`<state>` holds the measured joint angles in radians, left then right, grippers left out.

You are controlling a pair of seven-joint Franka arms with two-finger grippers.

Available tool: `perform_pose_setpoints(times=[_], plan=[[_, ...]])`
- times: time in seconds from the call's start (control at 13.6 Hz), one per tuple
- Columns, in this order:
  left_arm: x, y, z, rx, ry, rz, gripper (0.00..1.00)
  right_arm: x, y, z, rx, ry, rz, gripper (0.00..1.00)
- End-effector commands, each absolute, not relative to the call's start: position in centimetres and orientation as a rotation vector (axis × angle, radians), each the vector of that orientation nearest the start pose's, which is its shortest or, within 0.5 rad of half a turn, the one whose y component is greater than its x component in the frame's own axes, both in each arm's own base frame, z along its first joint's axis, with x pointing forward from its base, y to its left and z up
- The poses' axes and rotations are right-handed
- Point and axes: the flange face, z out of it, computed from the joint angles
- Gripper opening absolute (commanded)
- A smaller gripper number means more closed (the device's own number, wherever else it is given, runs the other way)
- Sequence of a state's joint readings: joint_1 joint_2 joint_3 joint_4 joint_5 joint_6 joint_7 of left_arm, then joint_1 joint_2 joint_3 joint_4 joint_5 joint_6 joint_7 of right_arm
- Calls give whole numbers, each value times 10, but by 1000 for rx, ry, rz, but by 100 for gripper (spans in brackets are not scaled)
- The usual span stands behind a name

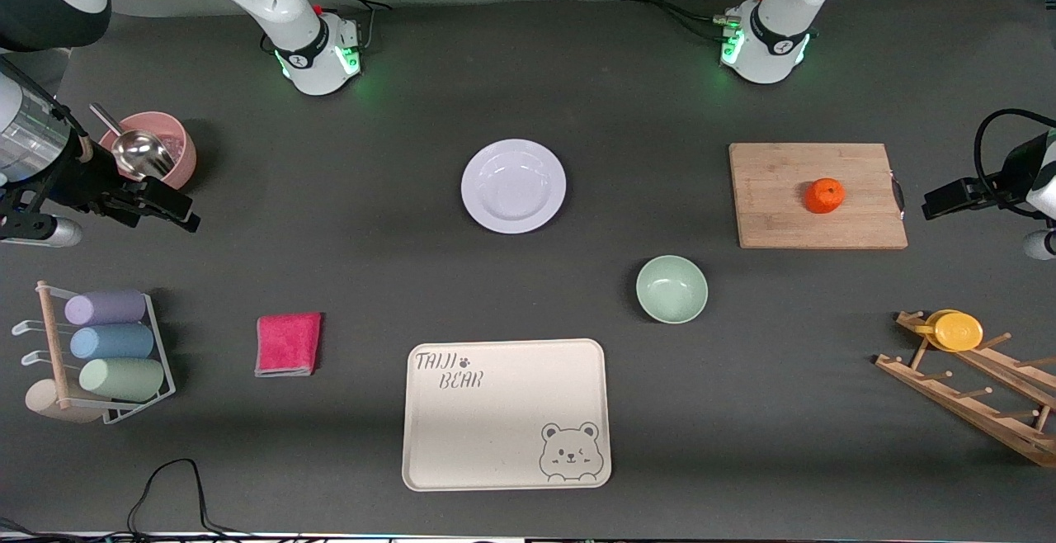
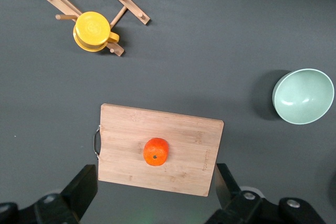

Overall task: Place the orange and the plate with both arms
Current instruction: 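Move the left gripper toward the orange on the wooden cutting board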

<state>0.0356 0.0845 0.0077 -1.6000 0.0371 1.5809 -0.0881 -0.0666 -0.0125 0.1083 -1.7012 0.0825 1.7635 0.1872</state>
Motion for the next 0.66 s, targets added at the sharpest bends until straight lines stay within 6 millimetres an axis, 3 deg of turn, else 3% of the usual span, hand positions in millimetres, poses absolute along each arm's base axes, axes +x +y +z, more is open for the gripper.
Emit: perform_pose_setpoints(times=[0.0,0.44,0.59], plan=[[573,25,572,-3098,-144,190,100,564,32,590,-3020,261,-104,100],[571,19,575,-3087,-132,215,100,564,32,590,-3020,261,-104,100],[554,21,574,-3077,-140,275,100,563,32,588,-3019,263,-97,100]])
